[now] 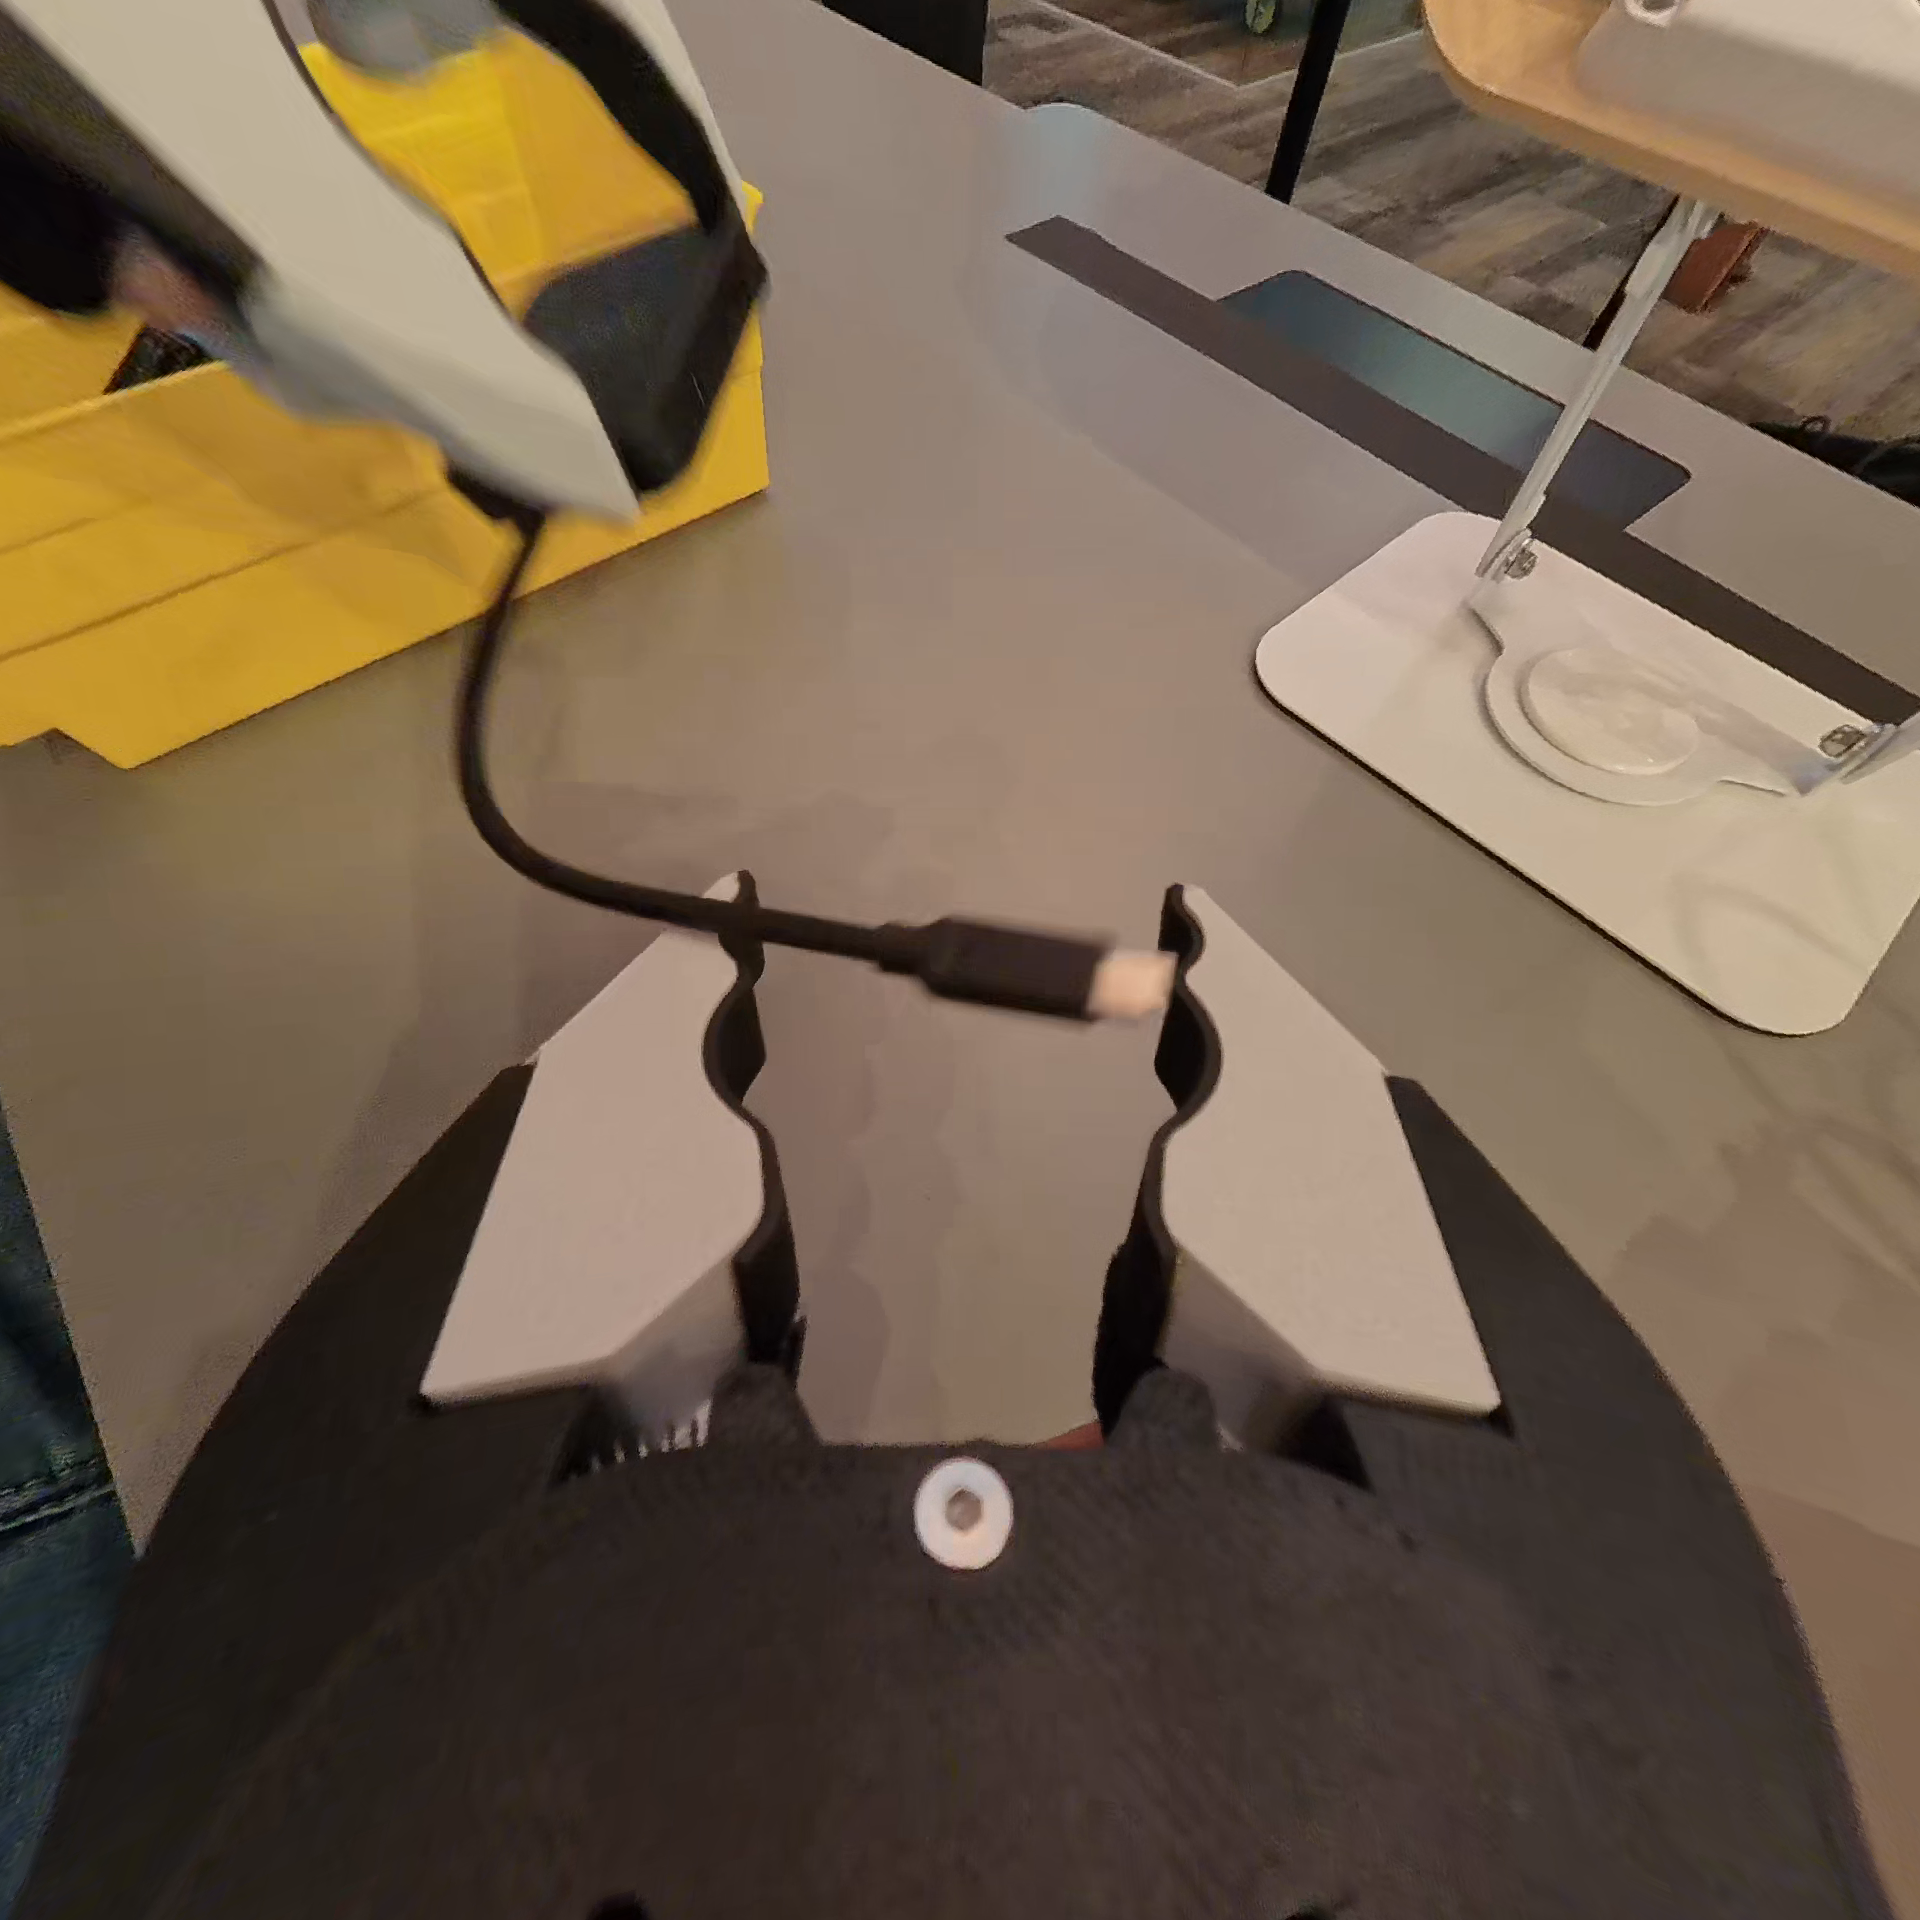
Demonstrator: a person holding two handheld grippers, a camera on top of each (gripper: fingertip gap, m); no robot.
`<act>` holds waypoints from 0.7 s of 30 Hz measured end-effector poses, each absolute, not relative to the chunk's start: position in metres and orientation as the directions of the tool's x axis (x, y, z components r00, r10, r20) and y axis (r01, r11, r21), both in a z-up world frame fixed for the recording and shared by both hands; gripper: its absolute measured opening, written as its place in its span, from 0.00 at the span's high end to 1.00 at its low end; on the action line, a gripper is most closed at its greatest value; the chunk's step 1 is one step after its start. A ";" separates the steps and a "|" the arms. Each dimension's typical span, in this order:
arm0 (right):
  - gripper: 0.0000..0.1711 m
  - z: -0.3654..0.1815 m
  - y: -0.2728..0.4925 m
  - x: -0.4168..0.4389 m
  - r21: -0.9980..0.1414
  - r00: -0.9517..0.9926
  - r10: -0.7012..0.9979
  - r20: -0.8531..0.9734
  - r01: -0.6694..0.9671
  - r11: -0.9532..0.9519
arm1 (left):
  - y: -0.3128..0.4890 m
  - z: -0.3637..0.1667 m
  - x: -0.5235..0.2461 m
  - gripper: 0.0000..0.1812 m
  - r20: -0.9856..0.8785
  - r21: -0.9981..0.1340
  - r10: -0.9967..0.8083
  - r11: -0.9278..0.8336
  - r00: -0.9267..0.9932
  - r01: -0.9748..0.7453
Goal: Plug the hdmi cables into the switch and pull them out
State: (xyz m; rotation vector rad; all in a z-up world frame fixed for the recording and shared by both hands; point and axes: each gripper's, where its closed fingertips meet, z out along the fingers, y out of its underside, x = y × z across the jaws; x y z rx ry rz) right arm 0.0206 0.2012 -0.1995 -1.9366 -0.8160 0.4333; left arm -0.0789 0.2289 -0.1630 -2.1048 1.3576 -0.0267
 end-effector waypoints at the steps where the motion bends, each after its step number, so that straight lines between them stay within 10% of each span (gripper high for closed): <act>1: 0.56 -0.200 0.201 0.020 -0.873 0.712 0.701 0.051 0.372 -0.315 | 0.225 -0.177 -0.070 0.65 -0.307 -0.494 -0.830 -0.278 0.465 -0.824; 21: 0.59 -0.266 0.182 -0.007 -0.721 0.574 0.815 0.082 0.598 -0.349 | 0.215 -0.259 -0.021 0.65 -0.074 -0.458 -0.853 -0.431 0.516 -0.778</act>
